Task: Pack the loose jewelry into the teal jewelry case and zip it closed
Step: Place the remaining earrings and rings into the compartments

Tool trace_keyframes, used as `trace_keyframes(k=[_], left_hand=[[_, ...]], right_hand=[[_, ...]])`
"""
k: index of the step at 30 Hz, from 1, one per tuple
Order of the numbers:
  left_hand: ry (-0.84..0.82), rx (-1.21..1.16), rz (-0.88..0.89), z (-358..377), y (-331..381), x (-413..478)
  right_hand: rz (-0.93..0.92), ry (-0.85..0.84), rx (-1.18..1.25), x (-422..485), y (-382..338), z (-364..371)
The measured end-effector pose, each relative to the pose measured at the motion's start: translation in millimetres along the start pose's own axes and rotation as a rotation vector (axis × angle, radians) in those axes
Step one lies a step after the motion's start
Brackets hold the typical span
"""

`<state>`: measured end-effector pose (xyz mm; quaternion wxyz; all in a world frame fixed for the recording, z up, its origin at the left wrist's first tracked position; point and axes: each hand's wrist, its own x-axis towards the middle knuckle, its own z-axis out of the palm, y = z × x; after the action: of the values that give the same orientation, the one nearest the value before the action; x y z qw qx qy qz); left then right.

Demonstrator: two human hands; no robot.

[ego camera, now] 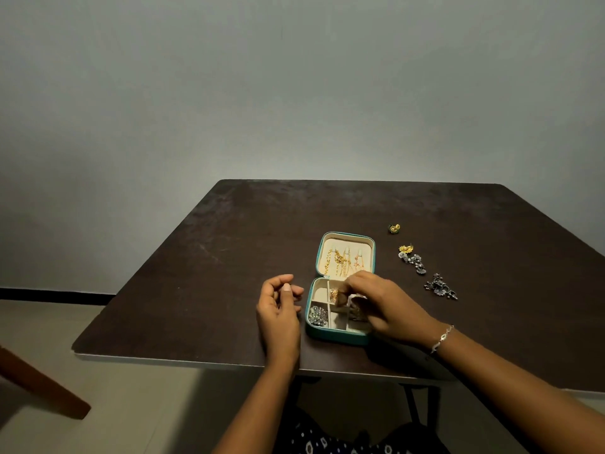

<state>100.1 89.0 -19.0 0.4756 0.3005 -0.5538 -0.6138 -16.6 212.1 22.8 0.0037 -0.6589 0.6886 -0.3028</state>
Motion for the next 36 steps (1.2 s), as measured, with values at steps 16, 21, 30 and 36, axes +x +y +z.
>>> trace_keyframes(k=[16,21,30,36], left_hand=[[-0.061,0.318,0.539,46,17,-32],[-0.215,0.294,0.639,83,16,-56],[-0.388,0.381,0.305,143,-20,-60],[-0.349,0.446,0.18,160,-32,-49]], right_hand=[[0.503,0.344,0.353,-99,45,-38],[0.672,0.514,0.298,-104,63,-48],[0.783,0.419,-0.05,-95,94,-42],[0.789,0.331,-0.178,-81,97,-37]])
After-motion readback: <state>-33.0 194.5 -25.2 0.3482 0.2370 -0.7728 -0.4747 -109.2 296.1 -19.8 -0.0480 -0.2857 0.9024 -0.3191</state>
